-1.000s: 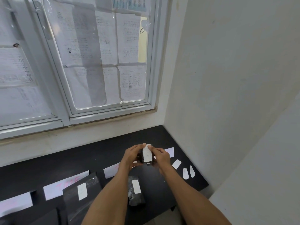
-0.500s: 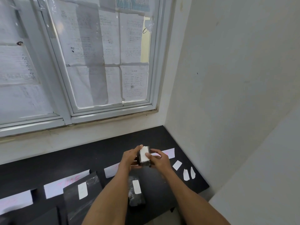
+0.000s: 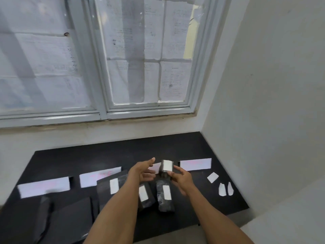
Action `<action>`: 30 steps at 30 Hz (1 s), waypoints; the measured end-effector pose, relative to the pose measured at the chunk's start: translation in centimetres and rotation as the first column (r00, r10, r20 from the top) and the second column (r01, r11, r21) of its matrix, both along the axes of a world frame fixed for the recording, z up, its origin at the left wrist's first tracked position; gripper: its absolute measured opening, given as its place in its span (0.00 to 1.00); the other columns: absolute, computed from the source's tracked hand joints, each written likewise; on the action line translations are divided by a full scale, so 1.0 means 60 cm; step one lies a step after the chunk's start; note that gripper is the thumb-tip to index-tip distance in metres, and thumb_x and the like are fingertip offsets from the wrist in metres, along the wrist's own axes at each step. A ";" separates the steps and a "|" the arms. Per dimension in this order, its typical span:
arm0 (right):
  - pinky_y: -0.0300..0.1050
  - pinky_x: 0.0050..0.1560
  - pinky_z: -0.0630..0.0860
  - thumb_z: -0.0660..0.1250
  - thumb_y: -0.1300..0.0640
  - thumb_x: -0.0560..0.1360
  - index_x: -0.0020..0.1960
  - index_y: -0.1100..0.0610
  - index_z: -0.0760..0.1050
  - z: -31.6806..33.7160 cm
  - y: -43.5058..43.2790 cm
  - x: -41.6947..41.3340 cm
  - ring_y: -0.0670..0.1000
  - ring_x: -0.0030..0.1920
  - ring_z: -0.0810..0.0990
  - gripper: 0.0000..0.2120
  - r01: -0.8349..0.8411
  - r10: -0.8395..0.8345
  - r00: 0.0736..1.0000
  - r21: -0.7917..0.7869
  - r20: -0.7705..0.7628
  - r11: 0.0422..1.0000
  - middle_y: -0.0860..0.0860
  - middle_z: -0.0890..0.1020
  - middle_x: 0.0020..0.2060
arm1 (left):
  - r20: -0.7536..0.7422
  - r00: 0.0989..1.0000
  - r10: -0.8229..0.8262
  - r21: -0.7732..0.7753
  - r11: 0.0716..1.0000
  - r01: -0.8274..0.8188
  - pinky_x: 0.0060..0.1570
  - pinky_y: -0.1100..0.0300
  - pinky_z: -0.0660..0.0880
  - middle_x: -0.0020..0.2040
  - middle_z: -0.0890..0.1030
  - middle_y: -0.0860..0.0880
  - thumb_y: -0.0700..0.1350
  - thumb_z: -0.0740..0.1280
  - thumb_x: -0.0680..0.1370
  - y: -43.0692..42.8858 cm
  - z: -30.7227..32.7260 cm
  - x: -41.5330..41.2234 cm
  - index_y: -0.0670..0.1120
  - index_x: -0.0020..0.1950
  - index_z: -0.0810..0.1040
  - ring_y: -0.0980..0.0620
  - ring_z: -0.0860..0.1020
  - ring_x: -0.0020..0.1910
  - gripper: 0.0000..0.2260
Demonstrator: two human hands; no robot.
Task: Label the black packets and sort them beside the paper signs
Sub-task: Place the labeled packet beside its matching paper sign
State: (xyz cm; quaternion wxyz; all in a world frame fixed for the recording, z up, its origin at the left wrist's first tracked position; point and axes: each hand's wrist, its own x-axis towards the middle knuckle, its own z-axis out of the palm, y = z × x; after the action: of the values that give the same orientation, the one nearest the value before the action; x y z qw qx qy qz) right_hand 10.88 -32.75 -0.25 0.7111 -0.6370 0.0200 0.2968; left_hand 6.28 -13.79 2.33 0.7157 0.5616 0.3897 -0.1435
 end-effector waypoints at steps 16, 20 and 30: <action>0.53 0.61 0.73 0.64 0.66 0.74 0.66 0.61 0.72 -0.157 0.141 -0.110 0.63 0.59 0.77 0.21 -0.047 0.199 0.974 -0.771 0.106 0.636 0.62 0.78 0.60 | -0.103 0.828 0.550 0.645 0.671 -0.366 0.54 0.51 0.78 0.51 0.82 0.42 0.43 0.67 0.75 0.274 -0.109 -0.437 0.44 0.51 0.81 0.41 0.80 0.52 0.07; 0.61 0.63 0.69 0.68 0.61 0.72 0.68 0.62 0.70 -0.126 0.208 -0.144 0.65 0.64 0.71 0.25 0.189 0.187 0.925 -0.826 0.331 0.530 0.63 0.74 0.64 | -0.133 0.775 0.618 0.682 0.624 -0.380 0.55 0.52 0.74 0.58 0.80 0.41 0.41 0.65 0.76 0.314 -0.126 -0.484 0.43 0.59 0.79 0.40 0.77 0.58 0.13; 0.45 0.59 0.71 0.65 0.65 0.73 0.61 0.62 0.75 -0.121 0.543 -0.336 0.60 0.58 0.77 0.16 -0.232 0.586 0.744 -0.697 0.322 0.678 0.59 0.80 0.55 | -0.139 0.769 0.624 0.535 0.701 -0.472 0.64 0.54 0.68 0.66 0.75 0.43 0.40 0.58 0.78 0.406 -0.160 -0.536 0.45 0.65 0.75 0.42 0.73 0.65 0.17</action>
State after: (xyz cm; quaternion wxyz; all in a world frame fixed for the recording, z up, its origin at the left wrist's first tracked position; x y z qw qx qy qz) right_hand -9.27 -0.16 -7.53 0.3507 -0.8743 -0.2275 0.2465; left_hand -25.85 10.57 -7.26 0.4963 0.5438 0.6705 0.0916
